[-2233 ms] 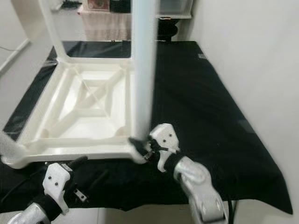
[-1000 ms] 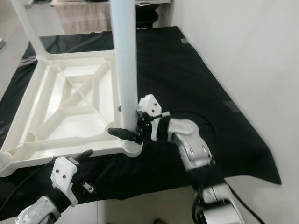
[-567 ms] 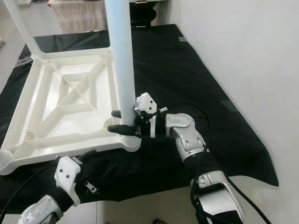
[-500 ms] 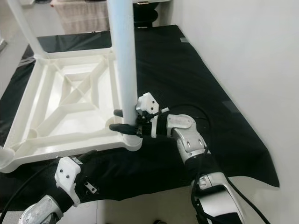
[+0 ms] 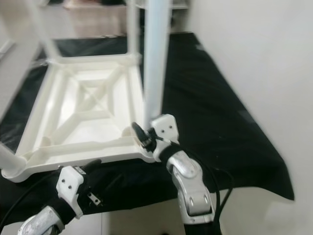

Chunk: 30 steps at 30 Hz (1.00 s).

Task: Building children table

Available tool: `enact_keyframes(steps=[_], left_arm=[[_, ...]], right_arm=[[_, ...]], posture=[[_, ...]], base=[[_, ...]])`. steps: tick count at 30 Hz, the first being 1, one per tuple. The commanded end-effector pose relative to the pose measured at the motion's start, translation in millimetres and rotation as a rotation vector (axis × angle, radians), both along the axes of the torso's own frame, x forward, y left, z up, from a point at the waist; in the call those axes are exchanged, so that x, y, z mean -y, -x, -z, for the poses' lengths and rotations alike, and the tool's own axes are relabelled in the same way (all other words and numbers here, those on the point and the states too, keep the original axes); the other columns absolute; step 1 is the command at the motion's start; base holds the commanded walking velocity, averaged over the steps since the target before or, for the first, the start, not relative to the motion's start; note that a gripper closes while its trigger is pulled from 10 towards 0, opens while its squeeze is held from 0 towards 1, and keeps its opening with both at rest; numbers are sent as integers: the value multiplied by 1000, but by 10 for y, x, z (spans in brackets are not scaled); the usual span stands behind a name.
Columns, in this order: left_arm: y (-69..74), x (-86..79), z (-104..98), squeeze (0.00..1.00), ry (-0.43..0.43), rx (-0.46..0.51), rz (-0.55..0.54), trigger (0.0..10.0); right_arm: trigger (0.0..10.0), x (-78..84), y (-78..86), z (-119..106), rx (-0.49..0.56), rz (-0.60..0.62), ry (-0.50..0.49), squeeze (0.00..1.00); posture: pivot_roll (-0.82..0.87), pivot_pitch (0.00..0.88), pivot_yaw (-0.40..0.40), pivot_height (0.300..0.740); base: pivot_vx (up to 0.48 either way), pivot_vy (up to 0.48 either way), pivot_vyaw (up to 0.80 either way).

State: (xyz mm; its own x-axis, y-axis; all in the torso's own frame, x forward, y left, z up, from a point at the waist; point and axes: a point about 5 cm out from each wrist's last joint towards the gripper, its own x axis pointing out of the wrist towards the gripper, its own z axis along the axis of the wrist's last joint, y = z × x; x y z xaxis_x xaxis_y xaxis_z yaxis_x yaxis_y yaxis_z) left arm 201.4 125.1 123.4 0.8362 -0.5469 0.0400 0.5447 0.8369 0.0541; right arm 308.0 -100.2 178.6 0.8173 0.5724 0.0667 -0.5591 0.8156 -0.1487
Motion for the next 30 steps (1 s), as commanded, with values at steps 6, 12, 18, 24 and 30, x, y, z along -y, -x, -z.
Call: enact_keyframes(steps=[6,12,18,24,30], left_arm=[[8,30,4,0,13,-14,5,10000],[0,48,6,0,19,-17,16,10000],[-31,64,11,0,33,-21,33,10000],[-21,75,9,0,35,-20,33,10000],[-4,77,10,0,35,-20,34,10000]], right_arm=[[10000,-171,23,11,-70,-309,14,1000],[10000,-202,56,-154,0,-621,81,59],[10000,-166,-145,-137,-51,-788,166,0],[0,-205,-292,-157,-145,-905,193,0],[0,-188,-322,-199,-148,-936,183,0]], posture=[[5,187,-18,740],[18,181,-18,740],[27,179,-27,740],[37,183,-29,740],[33,188,-28,740]], base=[[0,0,0],[0,0,0],[0,0,0],[0,0,0],[0,0,0]])
